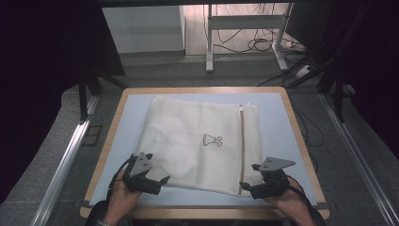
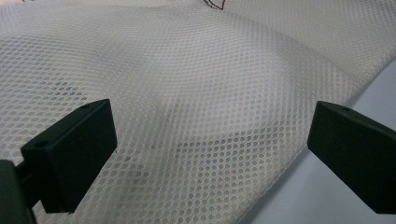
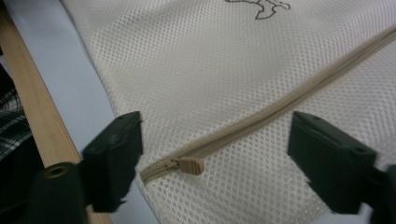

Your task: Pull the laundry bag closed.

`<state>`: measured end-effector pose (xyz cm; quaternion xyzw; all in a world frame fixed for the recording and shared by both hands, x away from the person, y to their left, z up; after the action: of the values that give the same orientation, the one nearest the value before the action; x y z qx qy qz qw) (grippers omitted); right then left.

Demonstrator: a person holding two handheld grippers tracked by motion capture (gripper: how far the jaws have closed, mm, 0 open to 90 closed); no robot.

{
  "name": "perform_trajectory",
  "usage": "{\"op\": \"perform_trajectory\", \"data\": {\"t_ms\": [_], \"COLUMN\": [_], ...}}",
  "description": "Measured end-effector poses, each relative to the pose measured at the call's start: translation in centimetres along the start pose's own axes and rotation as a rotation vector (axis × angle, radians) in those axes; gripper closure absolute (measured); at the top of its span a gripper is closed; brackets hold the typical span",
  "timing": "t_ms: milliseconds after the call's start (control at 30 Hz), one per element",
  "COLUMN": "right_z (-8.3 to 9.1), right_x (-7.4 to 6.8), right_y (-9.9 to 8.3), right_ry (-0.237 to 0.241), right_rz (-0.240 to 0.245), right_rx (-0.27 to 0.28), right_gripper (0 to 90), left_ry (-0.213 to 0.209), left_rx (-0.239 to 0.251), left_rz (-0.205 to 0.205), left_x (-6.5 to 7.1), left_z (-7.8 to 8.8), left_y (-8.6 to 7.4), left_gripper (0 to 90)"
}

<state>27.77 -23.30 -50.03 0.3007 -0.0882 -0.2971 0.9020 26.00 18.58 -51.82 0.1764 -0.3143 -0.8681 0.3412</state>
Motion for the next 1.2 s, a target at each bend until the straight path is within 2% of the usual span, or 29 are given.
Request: {"op": "perform_trajectory", "data": {"t_ms": [133,233,367,767,933,1200], "right_z": [0.0,0.0,-0.2,-1.1,-0.9,-0.9], "right_x": [0.1,0.1,0.0,-0.2,-0.5,-1.0], "right_y": [0.0,-0.1,-0.1,0.0,0.1,0.0], "right_ry": [-0.006,0.022,0.043,0.077,0.081,0.096], "right_rz": [0.011,0.034,0.072,0.121,0.149,0.188], "right_rx": [-0.036,-0.052,-0.072,-0.115,-0.104,-0.131], "right_gripper": [37.8,49.1,57.5,67.5,75.5,83.5], "left_ry": [-0.001,0.001,0.0,-0.007,-0.016,-0.04], "left_rx": [0.0,-0.003,-0.007,-0.018,-0.027,-0.025], "left_rz": [-0.002,-0.006,-0.009,-0.023,-0.026,-0.018], "left_x": [0.0,0.1,0.1,0.3,0.5,0.8], "left_z": [0.0,0.0,-0.1,-0.3,-0.5,-0.8], "left_y": [0.0,0.0,0.0,0.2,0.3,0.6], "left_gripper": [1.1,1.1,1.1,1.1,1.1,1.1]}}
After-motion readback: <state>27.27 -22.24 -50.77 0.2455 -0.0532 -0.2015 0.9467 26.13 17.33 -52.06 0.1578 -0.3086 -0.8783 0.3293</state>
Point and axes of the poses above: each handheld gripper's, and its own axes: z roughly backward along the jaws, y roughly out of its top, x roughly to its right, the point moved 1 cm from there along -z, roughly forward along the jaws, and after that the axes turned 12 degrees about -x, right-handed, at the moved point
